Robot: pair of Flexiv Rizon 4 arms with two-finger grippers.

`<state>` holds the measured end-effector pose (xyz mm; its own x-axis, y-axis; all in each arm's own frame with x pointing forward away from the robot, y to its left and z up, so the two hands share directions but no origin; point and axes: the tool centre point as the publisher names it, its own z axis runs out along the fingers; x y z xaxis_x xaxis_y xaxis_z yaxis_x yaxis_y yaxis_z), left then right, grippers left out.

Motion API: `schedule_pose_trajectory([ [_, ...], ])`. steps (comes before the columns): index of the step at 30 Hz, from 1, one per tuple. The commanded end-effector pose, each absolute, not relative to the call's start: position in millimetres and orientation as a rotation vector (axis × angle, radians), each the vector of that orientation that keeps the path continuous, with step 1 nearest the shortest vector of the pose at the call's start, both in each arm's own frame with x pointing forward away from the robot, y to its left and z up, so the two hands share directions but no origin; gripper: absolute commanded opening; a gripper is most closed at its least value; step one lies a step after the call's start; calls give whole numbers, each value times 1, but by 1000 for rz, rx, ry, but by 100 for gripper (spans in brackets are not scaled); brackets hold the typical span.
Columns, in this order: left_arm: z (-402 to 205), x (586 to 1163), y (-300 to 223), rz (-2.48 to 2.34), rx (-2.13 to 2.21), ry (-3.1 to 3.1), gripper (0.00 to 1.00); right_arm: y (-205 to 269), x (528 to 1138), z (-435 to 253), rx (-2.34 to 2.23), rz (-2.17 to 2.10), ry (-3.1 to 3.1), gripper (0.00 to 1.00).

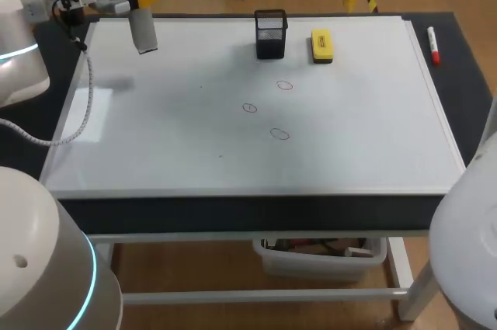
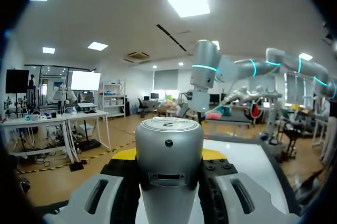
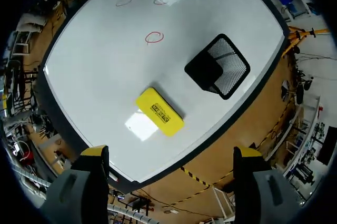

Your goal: Pick up the inspection probe, press it on each red-marked spot on the whiteboard one by one, put down the probe, pick up the eraser, and wipe off all the red marks.

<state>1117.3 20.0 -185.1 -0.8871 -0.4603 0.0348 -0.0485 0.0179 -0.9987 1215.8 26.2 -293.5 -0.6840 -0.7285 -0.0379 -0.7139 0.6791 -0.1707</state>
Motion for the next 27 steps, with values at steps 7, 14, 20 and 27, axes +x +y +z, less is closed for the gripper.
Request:
schedule_pose_trajectory([
  [7, -184, 1116, 19, -1939, -525, 1994, 0, 2, 1223, -296, -1302, -251, 2977, 100],
  [14, -184, 1116, 19, -1939, -525, 1994, 0, 0, 1217, -305, -1506, -184, 2769, 100],
  [20, -184, 1116, 19, -1939, -525, 1994, 0, -3, 1210, -319, -1611, -165, 2646, 100],
  [27, -184, 1116, 19, -1939, -525, 1994, 0, 4, 1203, -329, -1758, -87, 2432, 100],
])
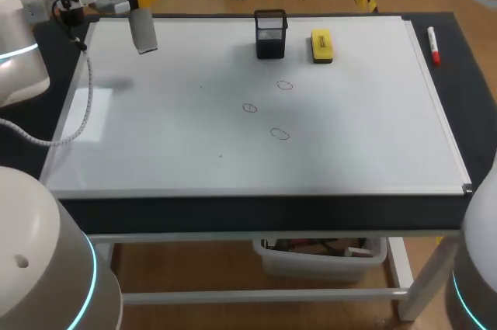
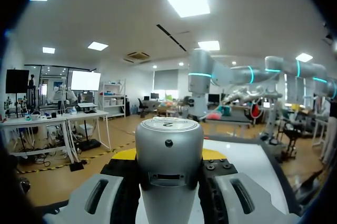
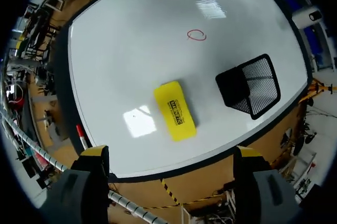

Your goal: Pick up the inspection probe, press it on each red-marked spot on the whiteboard one by one, put down the probe, pick up the eraser, and wipe off all the red marks.

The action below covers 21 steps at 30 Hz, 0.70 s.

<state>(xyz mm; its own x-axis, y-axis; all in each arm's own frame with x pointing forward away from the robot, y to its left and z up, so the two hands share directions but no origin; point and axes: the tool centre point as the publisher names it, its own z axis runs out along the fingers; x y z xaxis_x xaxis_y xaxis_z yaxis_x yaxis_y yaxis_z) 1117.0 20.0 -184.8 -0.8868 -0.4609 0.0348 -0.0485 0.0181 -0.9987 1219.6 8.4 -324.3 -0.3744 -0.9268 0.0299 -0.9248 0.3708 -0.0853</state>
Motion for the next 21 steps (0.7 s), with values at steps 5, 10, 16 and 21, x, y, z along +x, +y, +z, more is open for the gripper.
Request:
schedule_pose_trajectory([
  [5, -184, 1116, 19, -1939, -525, 1994, 0, 9, 1202, -337, -1846, -39, 2349, 100],
  [10, -184, 1116, 19, -1939, -525, 1994, 0, 11, 1202, -348, -1892, -3, 2314, 100],
  [16, -184, 1116, 19, -1939, -525, 1994, 0, 14, 1199, -361, -1966, 2, 2262, 100],
  [21, -184, 1116, 19, -1939, -525, 1994, 0, 15, 1198, -371, -1999, 8, 2241, 100],
])
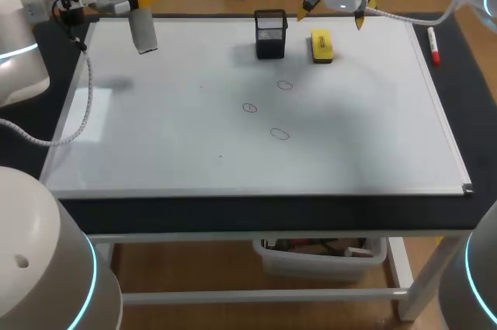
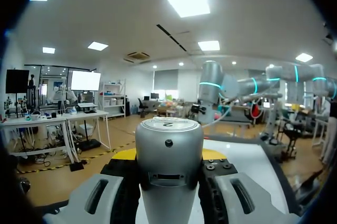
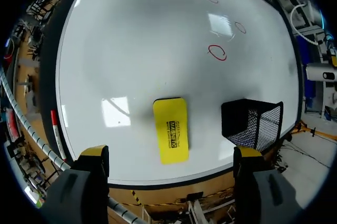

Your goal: Pick up the inspection probe, press it on each red-marked spot on the whiteboard one by one, put down the probe, pick up the eraser, and wipe off all the red marks.

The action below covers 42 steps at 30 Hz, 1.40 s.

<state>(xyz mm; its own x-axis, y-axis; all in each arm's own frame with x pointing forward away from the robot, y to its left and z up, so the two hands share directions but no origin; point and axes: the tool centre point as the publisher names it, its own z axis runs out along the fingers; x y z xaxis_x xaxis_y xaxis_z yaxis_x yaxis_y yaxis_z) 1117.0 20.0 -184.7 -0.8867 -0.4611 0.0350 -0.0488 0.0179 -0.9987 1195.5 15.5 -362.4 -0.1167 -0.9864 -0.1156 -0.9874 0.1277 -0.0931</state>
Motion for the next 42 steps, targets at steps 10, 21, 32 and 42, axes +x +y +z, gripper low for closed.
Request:
schedule_pose_trajectory([
  [10, -184, 1116, 19, -1939, -525, 1994, 0, 16, 1202, -388, -2056, 20, 2253, 100],
  [21, -184, 1116, 19, -1939, -525, 1994, 0, 18, 1205, -407, -2166, -1, 2173, 100],
  [32, -184, 1116, 19, -1939, -525, 1994, 0, 21, 1205, -418, -2225, -24, 2187, 100],
  [42, -184, 1116, 19, -1939, -525, 1994, 0, 17, 1204, -427, -2228, -46, 2214, 100],
])
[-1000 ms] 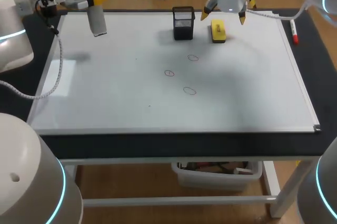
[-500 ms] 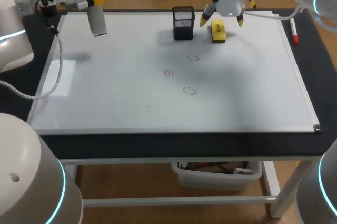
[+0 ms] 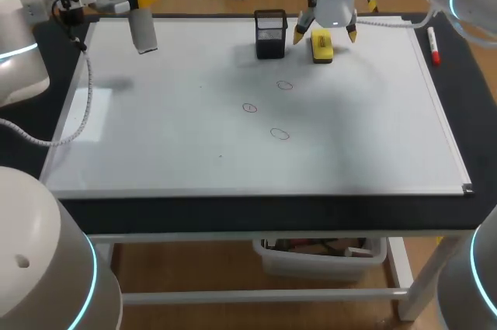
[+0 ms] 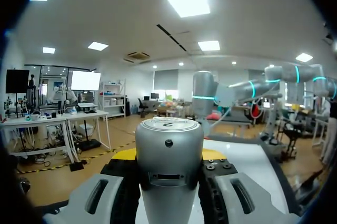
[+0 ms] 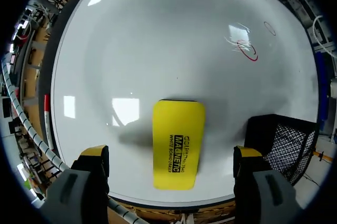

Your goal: Pick up the inspection probe, press it on each red-marked spot on the whiteboard one by one, put down the probe, pick up the eraser, and wipe off all the red marks.

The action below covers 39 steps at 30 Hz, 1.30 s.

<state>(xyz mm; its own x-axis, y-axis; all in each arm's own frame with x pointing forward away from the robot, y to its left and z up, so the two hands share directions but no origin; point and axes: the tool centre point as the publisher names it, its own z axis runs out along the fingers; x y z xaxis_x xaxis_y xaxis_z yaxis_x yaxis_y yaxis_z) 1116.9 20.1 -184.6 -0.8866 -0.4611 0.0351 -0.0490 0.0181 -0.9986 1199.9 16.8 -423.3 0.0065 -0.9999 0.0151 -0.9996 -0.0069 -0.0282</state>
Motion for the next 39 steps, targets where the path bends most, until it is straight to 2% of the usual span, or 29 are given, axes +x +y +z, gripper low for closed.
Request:
schedule_pose_trajectory([
  [1, -184, 1116, 19, -1939, -525, 1994, 0, 17, 1205, -429, -2228, -40, 2226, 100],
  [7, -184, 1116, 19, -1939, -525, 1994, 0, 15, 1204, -433, -2231, -35, 2246, 100],
  [10, -184, 1116, 19, -1939, -525, 1994, 0, 15, 1205, -433, -2231, -33, 2251, 46],
  [11, -184, 1116, 19, -1939, -525, 1994, 0, 15, 1205, -434, -2232, -32, 2252, 41],
  [12, -184, 1116, 19, -1939, -525, 1994, 0, 15, 1205, -434, -2232, -32, 2253, 29],
  [13, -184, 1116, 19, -1939, -525, 1994, 0, 15, 1205, -434, -2231, -32, 2252, 11],
  [14, -184, 1116, 19, -1939, -525, 1994, 0, 14, 1205, -434, -2230, -32, 2254, 0],
  [29, -184, 1116, 19, -1939, -525, 1994, 0, 1, 1200, -407, -2151, -64, 2340, 0],
  [39, -184, 1116, 19, -1939, -525, 1994, 0, -36, 1196, -391, -1975, -74, 2475, 0],
])
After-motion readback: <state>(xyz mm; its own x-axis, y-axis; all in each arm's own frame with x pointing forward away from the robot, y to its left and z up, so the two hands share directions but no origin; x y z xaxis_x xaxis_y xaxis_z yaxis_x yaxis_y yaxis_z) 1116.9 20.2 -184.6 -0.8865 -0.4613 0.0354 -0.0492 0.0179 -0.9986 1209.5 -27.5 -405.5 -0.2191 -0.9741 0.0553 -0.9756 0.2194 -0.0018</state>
